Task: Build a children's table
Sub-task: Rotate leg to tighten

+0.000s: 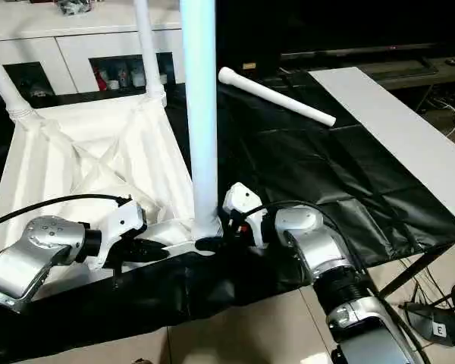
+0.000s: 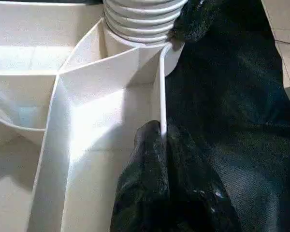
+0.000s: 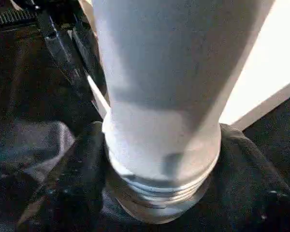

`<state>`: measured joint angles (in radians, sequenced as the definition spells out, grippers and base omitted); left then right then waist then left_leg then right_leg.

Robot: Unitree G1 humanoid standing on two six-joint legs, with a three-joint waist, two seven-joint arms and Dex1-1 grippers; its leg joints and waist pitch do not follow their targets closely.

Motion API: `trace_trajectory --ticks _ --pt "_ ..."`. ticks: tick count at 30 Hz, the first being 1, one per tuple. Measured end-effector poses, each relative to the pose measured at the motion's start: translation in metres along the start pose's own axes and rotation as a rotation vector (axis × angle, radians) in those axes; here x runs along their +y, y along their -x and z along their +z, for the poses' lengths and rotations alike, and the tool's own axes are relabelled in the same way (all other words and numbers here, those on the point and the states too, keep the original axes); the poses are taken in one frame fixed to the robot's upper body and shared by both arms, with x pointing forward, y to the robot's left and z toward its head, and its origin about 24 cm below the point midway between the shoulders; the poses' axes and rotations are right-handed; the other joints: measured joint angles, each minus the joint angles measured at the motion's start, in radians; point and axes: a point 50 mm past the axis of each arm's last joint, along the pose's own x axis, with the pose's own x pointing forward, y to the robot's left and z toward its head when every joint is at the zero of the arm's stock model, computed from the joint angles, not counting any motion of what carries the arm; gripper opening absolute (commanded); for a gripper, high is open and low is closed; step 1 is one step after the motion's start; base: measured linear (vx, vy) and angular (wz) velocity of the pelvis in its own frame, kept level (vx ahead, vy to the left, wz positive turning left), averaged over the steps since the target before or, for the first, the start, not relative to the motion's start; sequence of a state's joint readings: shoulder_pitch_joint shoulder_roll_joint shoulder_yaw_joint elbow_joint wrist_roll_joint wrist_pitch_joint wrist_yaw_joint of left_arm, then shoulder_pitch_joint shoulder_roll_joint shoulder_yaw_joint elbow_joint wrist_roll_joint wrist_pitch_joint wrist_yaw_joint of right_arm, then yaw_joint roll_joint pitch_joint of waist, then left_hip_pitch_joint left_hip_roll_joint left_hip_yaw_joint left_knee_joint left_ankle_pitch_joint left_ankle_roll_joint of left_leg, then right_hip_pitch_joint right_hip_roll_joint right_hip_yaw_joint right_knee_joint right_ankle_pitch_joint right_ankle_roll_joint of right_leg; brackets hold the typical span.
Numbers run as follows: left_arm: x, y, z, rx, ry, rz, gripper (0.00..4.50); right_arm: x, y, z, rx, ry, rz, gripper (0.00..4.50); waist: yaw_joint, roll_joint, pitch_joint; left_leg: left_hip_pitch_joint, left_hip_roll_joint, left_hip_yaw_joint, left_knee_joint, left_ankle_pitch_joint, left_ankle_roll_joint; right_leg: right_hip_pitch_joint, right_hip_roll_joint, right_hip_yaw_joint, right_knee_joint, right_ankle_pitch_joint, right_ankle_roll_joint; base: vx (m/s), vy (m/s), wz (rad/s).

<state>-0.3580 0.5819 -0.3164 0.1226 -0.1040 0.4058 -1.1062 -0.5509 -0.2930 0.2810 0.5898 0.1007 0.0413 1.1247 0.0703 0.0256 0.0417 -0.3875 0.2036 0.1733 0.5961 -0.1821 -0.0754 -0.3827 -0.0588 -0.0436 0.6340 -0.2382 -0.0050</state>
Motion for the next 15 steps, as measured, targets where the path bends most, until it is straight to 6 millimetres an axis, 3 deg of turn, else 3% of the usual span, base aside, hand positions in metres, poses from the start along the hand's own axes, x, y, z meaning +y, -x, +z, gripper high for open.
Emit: trace_trajectory --ticks 11,15 --pt "0.000 0.000 0.000 -0.003 0.002 0.005 0.00 0.002 -0.003 -0.003 -0.032 -0.033 -0.010 2.67 0.007 -0.001 0.000 0.001 0.000 0.000 0.001 0.001 0.001 0.000 0.000 0.000 0.003 0.000 0.000 0.000 0.000 0.00" --pt "0.009 -0.017 0.004 -0.057 0.043 0.134 0.00 -0.007 -0.010 -0.007 -0.071 -0.102 -0.206 2.67 0.003 -0.001 -0.001 0.004 0.000 0.000 0.003 0.003 -0.001 0.000 0.000 0.002 0.008 0.001 -0.001 0.000 0.000 0.00"
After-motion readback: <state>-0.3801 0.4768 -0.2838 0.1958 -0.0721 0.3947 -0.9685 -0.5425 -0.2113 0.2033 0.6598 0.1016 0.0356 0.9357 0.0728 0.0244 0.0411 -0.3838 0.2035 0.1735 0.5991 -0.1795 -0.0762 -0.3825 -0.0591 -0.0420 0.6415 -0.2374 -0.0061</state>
